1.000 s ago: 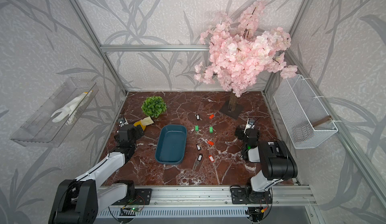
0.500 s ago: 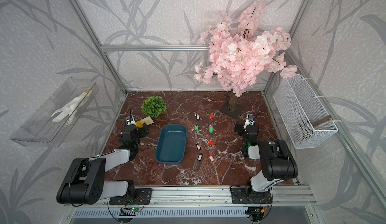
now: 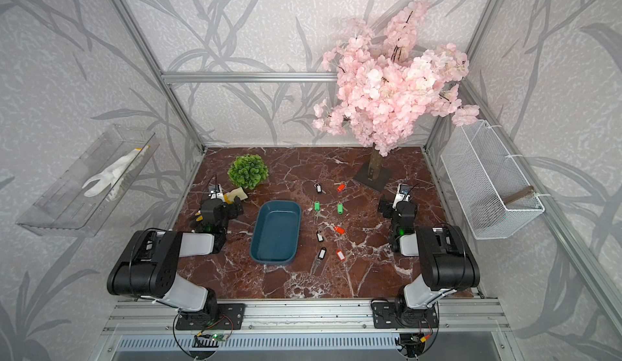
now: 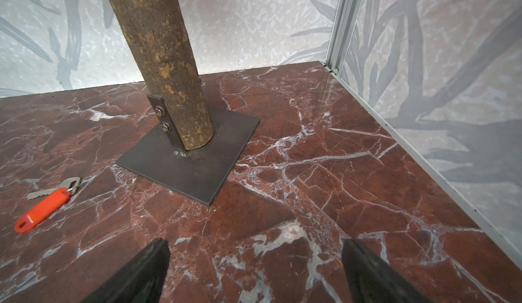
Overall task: Take the keys out of the storage box
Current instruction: Reset both arms
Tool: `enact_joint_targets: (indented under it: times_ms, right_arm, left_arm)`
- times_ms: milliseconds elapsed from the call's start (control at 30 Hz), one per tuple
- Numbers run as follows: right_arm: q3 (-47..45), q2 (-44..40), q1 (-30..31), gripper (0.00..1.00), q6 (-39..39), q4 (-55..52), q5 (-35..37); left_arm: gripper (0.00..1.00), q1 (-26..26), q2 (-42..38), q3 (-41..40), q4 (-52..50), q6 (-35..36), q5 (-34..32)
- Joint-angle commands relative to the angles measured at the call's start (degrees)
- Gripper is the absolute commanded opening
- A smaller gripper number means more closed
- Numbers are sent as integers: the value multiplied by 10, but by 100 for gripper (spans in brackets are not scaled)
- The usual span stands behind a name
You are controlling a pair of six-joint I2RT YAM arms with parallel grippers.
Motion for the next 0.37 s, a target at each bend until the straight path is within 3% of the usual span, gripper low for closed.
enact_joint_targets:
  times_ms: [0, 333]
  right_arm:
    - [5, 0, 1, 99, -6, 3, -5]
    - [6, 0, 1, 99, -7, 0, -4]
  left_arm:
    - [100, 3, -6, 10, 5, 4, 5]
    - [100, 3, -8, 11, 0, 4, 8]
